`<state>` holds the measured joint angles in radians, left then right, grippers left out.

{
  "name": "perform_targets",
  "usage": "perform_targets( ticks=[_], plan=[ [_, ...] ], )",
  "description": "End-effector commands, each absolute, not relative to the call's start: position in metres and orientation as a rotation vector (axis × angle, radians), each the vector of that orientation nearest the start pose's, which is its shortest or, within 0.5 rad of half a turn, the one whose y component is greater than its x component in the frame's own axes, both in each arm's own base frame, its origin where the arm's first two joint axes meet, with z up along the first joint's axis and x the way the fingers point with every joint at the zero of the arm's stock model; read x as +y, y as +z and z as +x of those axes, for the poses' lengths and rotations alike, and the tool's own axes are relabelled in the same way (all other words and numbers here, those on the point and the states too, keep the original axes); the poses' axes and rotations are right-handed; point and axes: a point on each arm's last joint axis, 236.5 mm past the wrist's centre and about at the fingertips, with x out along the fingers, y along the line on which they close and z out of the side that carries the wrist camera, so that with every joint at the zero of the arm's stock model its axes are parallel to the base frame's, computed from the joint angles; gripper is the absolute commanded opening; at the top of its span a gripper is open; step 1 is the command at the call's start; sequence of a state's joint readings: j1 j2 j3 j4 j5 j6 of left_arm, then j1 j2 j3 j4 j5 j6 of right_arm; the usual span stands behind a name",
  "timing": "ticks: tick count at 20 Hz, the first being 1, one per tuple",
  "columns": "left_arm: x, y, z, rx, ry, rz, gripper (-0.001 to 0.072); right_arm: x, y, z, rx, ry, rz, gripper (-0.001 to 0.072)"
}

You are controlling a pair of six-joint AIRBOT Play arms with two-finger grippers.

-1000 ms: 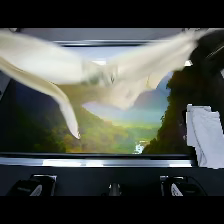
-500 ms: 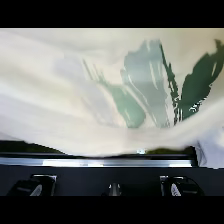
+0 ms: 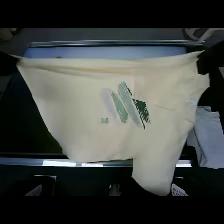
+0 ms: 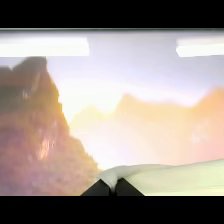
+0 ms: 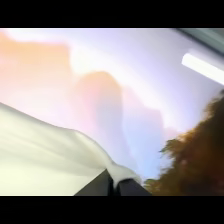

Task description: Fold the shirts.

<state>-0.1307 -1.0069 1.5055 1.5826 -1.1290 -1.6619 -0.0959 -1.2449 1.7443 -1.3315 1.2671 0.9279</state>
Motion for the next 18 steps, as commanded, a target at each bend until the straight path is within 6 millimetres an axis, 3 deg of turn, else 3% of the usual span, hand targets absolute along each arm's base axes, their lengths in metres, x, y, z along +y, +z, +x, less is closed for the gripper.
perform_targets(
  ticks=[1,4,7,8,9,10,11,12,14,15,16,18],
  plan=[
    [-0.051,0.150,0.439,0.874,-0.045,-0.047,0.0024,0.039,0.119,0.496,0.918,0.476,-0.184,0.0023],
    [-0.047,0.106,0.470,0.927,-0.007,-0.089,0.0025,0.054,0.081,0.525,0.940,0.463,0.020,0.0023],
    [-0.050,0.057,0.473,1.049,0.071,-0.228,0.0030,0.059,0.054,0.530,0.988,0.476,0.073,0.0024],
    [-0.060,0.041,0.470,1.100,0.056,-0.267,0.0080,0.059,0.043,0.528,1.017,0.481,0.073,0.0024],
    [-0.069,0.029,0.467,1.146,0.039,-0.307,0.0187,0.057,0.037,0.529,1.028,0.478,0.072,0.0030],
    [-0.073,0.020,0.462,1.187,0.035,-0.330,0.0398,0.055,0.036,0.532,1.021,0.468,0.070,0.0136],
    [-0.070,0.016,0.456,1.220,0.042,-0.332,0.0554,0.048,0.040,0.532,1.012,0.459,0.065,0.0302],
    [-0.062,0.015,0.447,1.257,0.043,-0.313,0.0566,0.040,0.048,0.530,1.001,0.465,0.037,0.0452],
    [-0.039,0.016,0.416,1.368,0.013,-0.228,0.0564,0.002,0.055,0.510,1.046,0.438,-0.019,0.0471],
    [-0.027,0.015,0.398,1.420,0.008,-0.210,0.0538,-0.020,0.048,0.489,1.131,0.424,-0.021,0.0470],
    [-0.017,0.012,0.380,1.460,0.014,-0.214,0.0436,-0.038,0.040,0.465,1.224,0.427,-0.013,0.0457],
    [-0.017,-0.007,0.337,1.538,0.006,-0.288,0.0430,-0.071,0.020,0.420,1.386,0.428,0.009,0.0382]
  ],
)
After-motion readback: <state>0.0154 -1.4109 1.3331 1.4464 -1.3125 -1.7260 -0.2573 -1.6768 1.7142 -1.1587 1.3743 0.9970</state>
